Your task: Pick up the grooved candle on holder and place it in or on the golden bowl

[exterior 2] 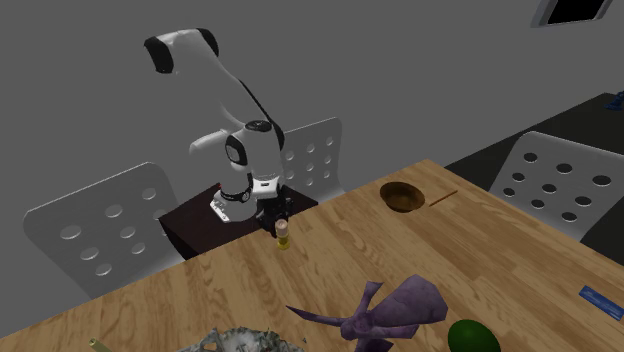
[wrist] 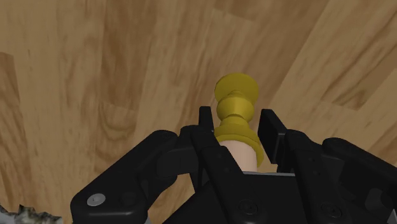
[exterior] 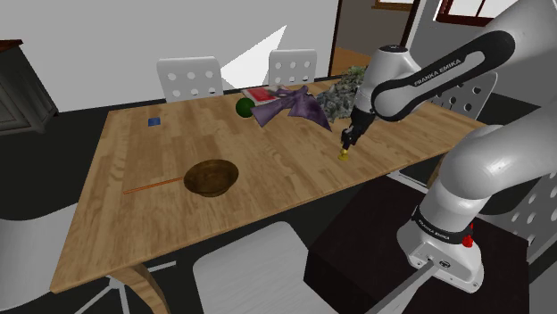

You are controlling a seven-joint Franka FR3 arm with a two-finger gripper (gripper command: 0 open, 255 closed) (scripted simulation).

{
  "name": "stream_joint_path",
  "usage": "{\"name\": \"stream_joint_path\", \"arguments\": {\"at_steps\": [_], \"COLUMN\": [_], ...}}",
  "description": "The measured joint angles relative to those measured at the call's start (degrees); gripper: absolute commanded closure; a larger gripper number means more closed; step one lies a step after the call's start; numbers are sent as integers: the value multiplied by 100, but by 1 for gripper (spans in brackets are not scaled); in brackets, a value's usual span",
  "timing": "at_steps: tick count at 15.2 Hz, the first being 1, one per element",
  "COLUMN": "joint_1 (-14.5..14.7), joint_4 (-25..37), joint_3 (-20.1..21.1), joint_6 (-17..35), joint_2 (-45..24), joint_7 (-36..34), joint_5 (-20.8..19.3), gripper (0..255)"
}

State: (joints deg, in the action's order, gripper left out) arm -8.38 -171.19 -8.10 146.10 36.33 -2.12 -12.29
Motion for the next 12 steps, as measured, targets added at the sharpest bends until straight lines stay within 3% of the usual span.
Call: {"name": "stream_joint_path", "arguments": {"at_steps": [12], "joint_1": [96], "joint_4": [521], "joint_3": [51], "joint_6": [-1302], "joint_2": [783], "joint_7": [104], "joint_5": [170], "gripper": [255]}}
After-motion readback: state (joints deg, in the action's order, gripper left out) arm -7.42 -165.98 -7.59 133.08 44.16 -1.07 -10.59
